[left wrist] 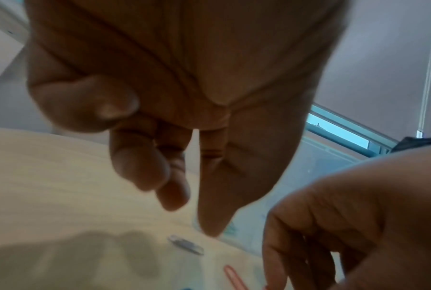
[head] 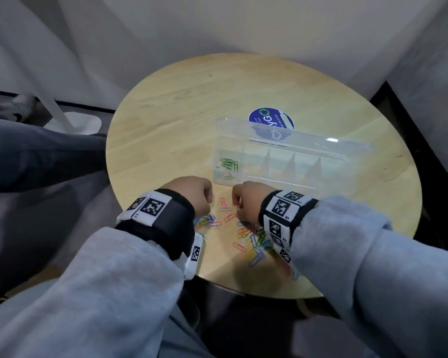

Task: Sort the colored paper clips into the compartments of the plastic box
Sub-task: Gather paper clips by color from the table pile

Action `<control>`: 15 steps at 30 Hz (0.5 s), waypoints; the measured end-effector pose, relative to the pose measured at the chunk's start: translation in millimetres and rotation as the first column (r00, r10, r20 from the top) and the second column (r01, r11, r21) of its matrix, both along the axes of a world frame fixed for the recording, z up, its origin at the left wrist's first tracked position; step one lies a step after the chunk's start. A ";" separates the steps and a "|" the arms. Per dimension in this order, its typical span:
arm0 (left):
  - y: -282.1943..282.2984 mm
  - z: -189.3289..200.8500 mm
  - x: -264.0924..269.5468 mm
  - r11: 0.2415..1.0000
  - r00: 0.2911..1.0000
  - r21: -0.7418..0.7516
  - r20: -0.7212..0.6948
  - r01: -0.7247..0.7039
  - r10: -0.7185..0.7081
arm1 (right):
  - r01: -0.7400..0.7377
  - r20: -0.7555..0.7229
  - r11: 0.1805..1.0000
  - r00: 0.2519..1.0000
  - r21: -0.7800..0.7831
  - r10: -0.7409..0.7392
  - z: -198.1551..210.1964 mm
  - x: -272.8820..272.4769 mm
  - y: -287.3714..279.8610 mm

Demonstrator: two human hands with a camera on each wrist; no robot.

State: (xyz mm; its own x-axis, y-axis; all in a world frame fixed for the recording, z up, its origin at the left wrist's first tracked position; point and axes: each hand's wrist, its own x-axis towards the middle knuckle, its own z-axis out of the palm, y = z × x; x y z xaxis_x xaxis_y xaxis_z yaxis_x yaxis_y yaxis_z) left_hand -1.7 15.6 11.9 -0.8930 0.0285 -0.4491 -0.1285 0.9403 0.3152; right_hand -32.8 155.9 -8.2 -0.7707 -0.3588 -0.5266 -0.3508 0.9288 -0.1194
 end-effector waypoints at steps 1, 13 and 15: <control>3.0 -1.2 0.8 1.000 1.000 -0.006 0.014 0.012 -0.012 | 0.008 -0.004 1.000 1.000 -0.013 -0.008 -0.4 -0.2 0.7; -4.4 -8.4 5.5 0.983 0.996 -0.183 0.092 0.010 0.007 | 0.137 0.036 0.983 0.990 -0.124 -0.134 -0.4 0.9 16.9; -9.6 -10.4 6.2 0.981 0.992 -0.193 0.125 0.003 0.022 | 0.129 0.037 0.983 0.991 -0.131 -0.125 0.2 1.0 18.1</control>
State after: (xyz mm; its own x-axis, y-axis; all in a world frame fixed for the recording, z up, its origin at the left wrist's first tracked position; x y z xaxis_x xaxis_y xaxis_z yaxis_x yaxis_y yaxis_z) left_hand 4.5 6.1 1.5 -0.8288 -0.0775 -0.5541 -0.1648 0.9802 0.1094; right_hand -31.8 174.0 -8.0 -0.7995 -0.3272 -0.5037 -0.2257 0.9408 -0.2528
